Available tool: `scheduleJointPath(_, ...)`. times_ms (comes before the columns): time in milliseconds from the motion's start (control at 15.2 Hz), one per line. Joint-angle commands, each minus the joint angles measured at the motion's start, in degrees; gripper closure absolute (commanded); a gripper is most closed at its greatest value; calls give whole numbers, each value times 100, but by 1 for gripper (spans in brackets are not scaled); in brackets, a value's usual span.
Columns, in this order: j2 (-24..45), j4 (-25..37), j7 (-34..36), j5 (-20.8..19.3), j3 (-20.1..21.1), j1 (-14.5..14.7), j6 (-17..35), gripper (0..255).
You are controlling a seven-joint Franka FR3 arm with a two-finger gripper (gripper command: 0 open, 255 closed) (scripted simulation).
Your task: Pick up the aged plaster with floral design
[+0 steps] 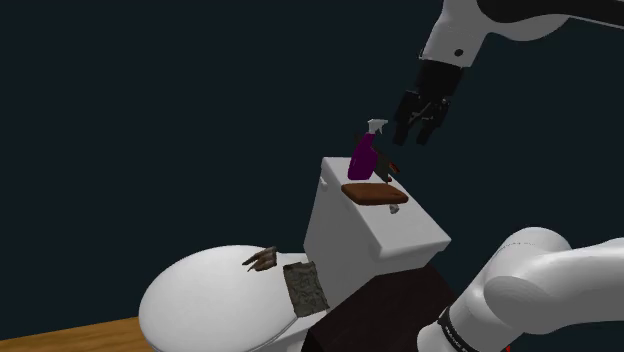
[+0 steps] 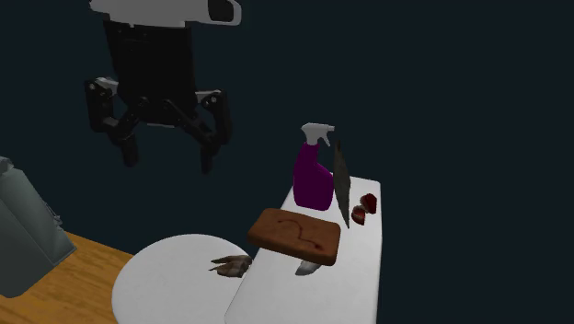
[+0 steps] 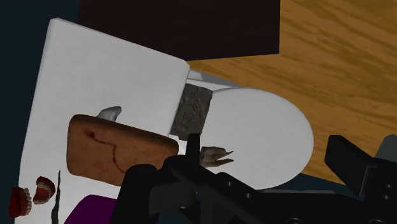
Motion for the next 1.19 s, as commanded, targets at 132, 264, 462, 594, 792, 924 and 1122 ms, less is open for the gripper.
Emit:
scheduleJointPath(132,257,-26,-83,-185,-40,-76,263,0)
scheduleJointPath(264,530,-29,-155,-366,-80,-155,524,0)
scheduleJointPath(462,966,13,-239,-633,-143,-275,905,0)
scheduleJointPath(594,1272,72,-282,-807,-186,-357,1150,0)
scheduleJointPath(792,1751,207,-326,-1065,-253,-479,1498,0)
scheduleJointPath(924,2082,329,-343,-1234,-298,-560,1714,0)
scheduleJointPath(1122,2591,559,-354,-1482,-369,-677,2010,0)
